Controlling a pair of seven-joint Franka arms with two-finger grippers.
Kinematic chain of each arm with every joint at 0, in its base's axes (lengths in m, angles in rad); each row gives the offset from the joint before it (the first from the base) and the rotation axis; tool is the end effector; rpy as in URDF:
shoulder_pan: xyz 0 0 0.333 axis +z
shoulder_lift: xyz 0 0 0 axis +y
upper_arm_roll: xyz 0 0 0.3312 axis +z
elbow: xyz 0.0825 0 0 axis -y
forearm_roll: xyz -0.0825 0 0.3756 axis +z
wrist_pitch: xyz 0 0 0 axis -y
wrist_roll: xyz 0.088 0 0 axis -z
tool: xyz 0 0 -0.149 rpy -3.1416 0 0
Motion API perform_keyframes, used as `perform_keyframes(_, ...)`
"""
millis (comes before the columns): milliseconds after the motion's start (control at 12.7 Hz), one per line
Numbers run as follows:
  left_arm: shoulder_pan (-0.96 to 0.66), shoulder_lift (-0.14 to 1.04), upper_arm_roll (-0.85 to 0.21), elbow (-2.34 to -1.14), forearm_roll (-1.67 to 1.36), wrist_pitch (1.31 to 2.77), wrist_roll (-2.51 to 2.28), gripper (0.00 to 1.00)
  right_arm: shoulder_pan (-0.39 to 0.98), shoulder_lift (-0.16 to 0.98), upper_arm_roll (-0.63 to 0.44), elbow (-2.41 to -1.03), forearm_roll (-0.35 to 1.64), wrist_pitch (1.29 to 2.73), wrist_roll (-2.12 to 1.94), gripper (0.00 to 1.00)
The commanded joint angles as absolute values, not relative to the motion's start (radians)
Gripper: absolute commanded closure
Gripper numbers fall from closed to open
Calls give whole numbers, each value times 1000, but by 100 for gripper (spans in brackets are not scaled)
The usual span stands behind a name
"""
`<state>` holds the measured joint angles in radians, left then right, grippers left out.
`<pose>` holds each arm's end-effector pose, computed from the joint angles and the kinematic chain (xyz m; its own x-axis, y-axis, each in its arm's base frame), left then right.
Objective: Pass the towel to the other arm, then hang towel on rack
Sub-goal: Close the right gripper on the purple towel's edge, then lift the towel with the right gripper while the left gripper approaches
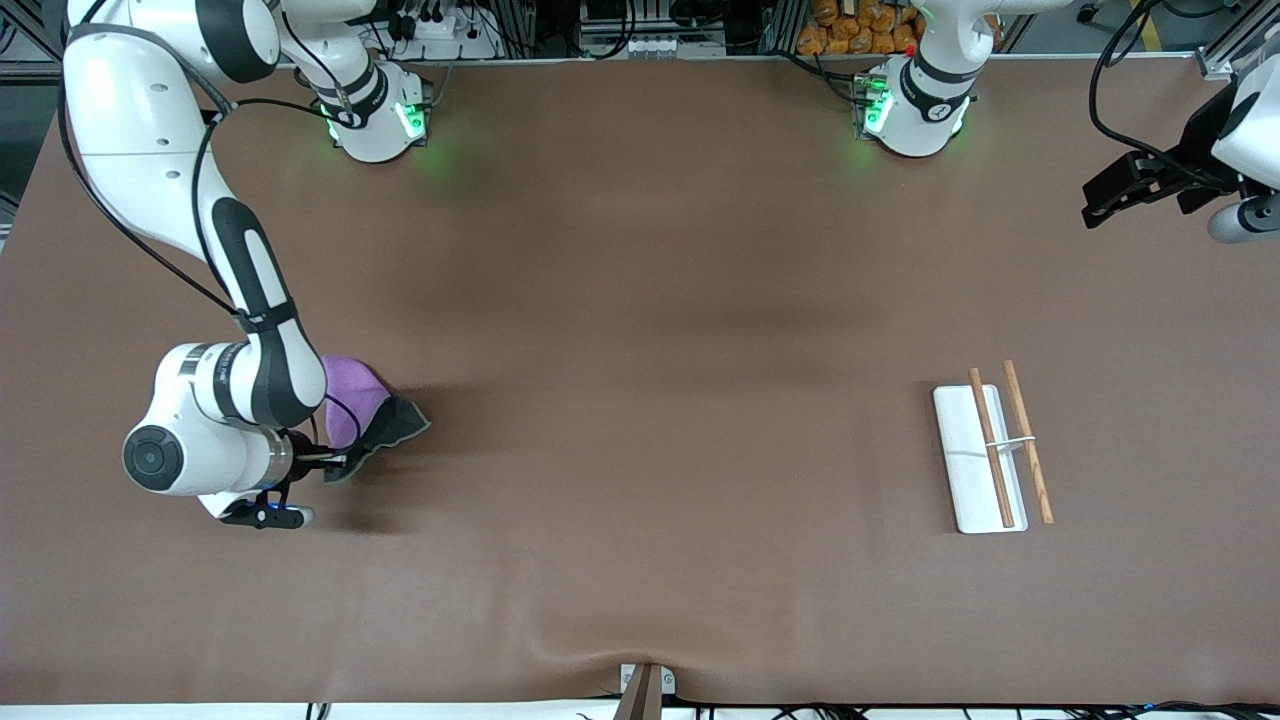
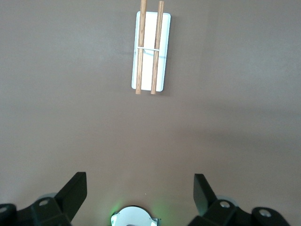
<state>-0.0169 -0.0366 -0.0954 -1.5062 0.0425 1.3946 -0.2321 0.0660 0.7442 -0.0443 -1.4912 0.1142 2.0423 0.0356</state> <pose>0.5097 -0.0516 0.6319 0.9899 0.1272 -0.0624 0.1234 -0.9904 -0.0617 0.6892 0.0294 0.1915 0.9791 -0.0603 -0.1941 -0.0718 -0.9960 -0.0530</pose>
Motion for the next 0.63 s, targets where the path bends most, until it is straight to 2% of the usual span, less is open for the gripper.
perform_keyframes(0,-8,-40,-101,-1502,54,1385,-213,0,83,690,-40,-1458,126,1952,45,100)
perform_keyframes(315,-14,-14,-100,-1490,52,1394,-238,0,143,684,-22,-1297,144,1751,43,100)
perform_keyframes(473,-23,5,-101,-1483,49,1407,-273,0,144,648,35,-1252,230,1642,41,100)
perform_keyframes(552,-23,18,-101,-1483,41,1423,-296,0,146,638,55,-1249,270,1632,41,100)
